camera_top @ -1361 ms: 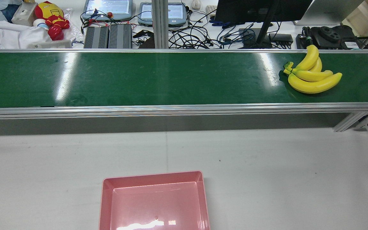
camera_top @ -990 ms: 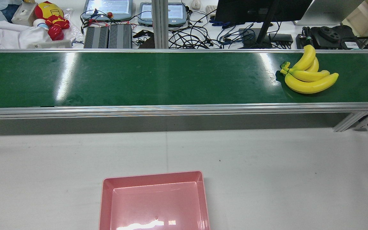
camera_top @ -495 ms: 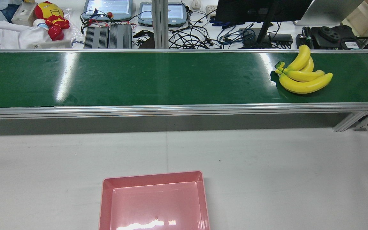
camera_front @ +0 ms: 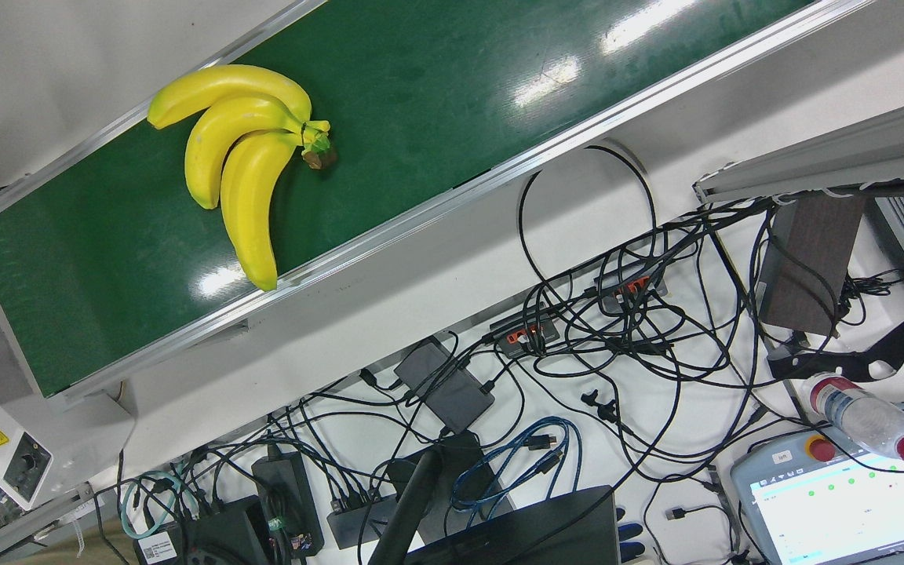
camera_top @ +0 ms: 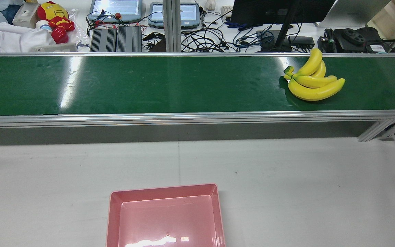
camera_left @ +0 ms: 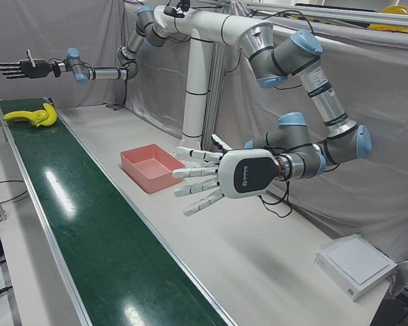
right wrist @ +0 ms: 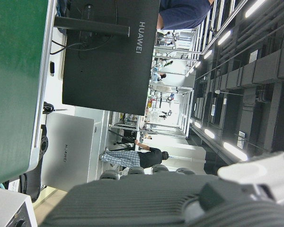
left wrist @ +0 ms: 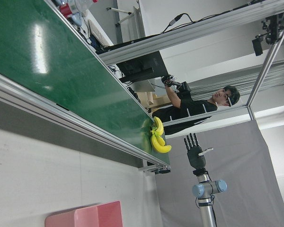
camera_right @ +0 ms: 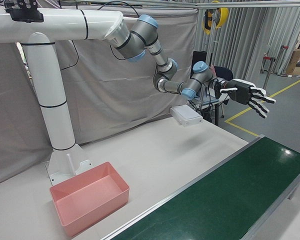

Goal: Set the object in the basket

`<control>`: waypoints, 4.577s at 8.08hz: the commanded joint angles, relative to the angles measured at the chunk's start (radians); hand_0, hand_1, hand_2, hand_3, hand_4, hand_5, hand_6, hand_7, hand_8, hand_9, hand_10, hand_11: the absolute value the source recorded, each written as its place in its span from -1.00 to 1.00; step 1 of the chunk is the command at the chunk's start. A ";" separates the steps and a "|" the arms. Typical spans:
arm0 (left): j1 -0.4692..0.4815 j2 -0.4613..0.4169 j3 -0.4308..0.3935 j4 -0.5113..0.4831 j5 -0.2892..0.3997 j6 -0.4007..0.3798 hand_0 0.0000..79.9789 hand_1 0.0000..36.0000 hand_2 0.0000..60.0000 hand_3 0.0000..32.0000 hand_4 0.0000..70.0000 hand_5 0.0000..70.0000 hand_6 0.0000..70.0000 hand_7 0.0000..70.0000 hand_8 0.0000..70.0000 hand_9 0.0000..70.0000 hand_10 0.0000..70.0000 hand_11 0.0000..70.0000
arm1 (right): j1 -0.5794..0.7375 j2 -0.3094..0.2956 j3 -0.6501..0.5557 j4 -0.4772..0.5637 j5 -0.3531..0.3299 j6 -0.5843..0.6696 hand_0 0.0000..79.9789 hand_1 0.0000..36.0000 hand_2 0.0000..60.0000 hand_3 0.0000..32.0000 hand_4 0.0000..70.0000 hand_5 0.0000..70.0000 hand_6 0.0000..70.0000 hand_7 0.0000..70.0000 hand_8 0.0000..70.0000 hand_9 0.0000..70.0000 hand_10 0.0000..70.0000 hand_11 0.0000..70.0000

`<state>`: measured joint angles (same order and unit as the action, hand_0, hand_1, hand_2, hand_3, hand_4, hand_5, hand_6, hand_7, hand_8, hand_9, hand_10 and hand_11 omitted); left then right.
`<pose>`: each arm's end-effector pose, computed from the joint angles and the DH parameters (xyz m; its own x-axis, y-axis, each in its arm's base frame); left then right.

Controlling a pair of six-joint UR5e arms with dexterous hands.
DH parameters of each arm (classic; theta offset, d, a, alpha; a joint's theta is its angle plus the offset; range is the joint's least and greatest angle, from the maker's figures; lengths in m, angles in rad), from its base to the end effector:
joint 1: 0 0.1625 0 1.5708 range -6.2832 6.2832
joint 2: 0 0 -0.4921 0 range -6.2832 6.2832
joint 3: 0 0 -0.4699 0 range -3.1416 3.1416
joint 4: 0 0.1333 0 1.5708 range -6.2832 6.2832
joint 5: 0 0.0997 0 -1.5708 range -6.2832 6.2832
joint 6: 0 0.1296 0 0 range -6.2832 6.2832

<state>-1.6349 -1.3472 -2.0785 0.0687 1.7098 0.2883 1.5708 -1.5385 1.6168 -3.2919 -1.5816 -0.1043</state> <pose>-0.1464 -0.4802 0.5806 -0.9520 -0.0080 -0.3061 0.2966 0.2249 -0.9282 0.1319 -0.6064 0.7264 -0.9945 0.0182 0.1031 -0.1041 -0.0704 -0.9921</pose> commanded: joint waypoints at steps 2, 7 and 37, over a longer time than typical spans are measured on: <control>0.220 -0.164 0.202 -0.047 -0.071 0.028 0.22 -0.44 -1.00 0.40 -1.00 -0.50 -1.00 -0.86 -0.72 -0.75 -0.96 -0.90 | 0.000 0.000 0.001 0.000 0.000 0.000 -1.00 -1.00 -1.00 -1.00 -1.00 -1.00 -1.00 -1.00 -1.00 -1.00 -1.00 -1.00; 0.331 -0.263 0.310 -0.104 -0.162 0.049 0.27 -0.34 -1.00 0.07 -0.81 -0.50 -0.98 -0.85 -0.73 -0.73 -0.92 -0.84 | 0.000 0.000 0.000 -0.001 0.000 0.000 -1.00 -1.00 -1.00 -1.00 -1.00 -1.00 -1.00 -1.00 -1.00 -1.00 -1.00 -1.00; 0.320 -0.253 0.388 -0.178 -0.236 -0.058 0.45 -0.11 -1.00 0.35 -0.90 -0.46 -1.00 -0.81 -0.71 -0.68 -0.90 -0.79 | 0.000 0.000 0.001 0.000 0.000 0.002 -1.00 -1.00 -1.00 -1.00 -1.00 -1.00 -1.00 -1.00 -1.00 -1.00 -1.00 -1.00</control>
<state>-1.3078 -1.6034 -1.6865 -0.1089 1.4742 0.2341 1.5708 -1.5386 1.6172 -3.2934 -1.5816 -0.1043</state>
